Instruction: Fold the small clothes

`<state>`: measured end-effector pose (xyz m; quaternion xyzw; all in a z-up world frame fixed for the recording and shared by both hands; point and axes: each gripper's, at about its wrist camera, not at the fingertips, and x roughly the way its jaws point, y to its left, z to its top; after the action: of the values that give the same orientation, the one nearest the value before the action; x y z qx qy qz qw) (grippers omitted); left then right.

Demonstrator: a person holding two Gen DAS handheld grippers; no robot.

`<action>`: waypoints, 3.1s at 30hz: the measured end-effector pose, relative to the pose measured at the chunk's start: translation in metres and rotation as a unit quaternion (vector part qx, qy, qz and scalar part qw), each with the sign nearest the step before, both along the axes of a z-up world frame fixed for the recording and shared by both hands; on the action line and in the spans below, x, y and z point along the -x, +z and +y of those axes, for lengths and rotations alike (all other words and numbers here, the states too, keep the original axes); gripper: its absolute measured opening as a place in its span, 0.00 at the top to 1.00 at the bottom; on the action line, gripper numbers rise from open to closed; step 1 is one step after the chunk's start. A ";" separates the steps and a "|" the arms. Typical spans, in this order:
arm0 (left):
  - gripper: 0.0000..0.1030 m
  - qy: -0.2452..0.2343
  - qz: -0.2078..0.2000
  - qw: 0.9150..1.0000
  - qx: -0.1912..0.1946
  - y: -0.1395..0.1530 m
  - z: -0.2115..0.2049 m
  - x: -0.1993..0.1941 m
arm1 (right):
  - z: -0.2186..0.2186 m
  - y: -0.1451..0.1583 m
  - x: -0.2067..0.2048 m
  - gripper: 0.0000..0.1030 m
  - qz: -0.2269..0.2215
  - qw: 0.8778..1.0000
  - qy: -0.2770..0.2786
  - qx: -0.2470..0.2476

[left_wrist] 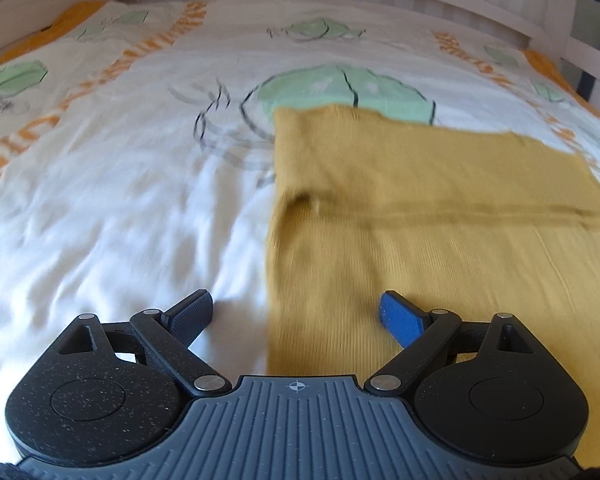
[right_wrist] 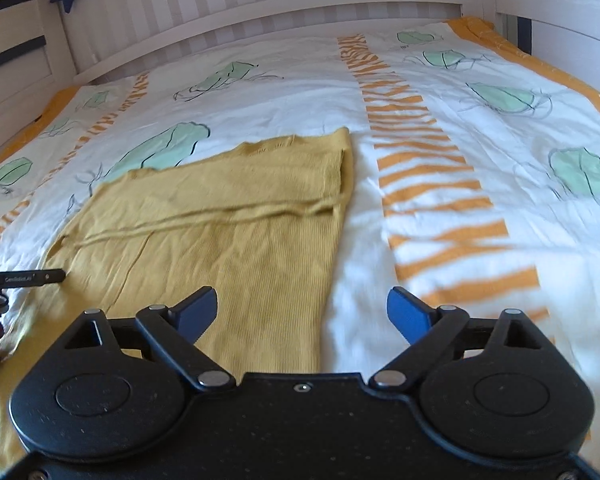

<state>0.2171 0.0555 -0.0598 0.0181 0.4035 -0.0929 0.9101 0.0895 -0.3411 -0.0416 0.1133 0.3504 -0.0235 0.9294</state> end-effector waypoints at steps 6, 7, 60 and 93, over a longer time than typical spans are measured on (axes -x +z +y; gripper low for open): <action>0.12 -0.010 0.026 1.000 0.000 0.004 0.022 0.056 | 0.001 -0.006 0.035 0.07 0.023 1.000 -0.002 -0.021; 0.12 -0.014 0.025 1.000 -0.001 0.004 0.025 0.066 | 0.002 -0.008 0.041 0.04 0.030 0.999 0.000 -0.025; 0.69 -0.042 0.027 0.997 0.059 0.009 0.048 0.184 | -0.003 -0.044 0.119 0.00 0.092 0.969 0.024 -0.228; 0.95 -0.007 -0.072 0.980 0.185 0.093 0.071 0.118 | -0.024 0.030 0.071 0.84 -0.062 0.957 0.001 -0.283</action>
<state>0.0988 0.1264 0.0329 -0.1415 0.3130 -0.1707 0.9235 0.0184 -0.3651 -0.0121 0.3728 0.2849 0.0847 0.8790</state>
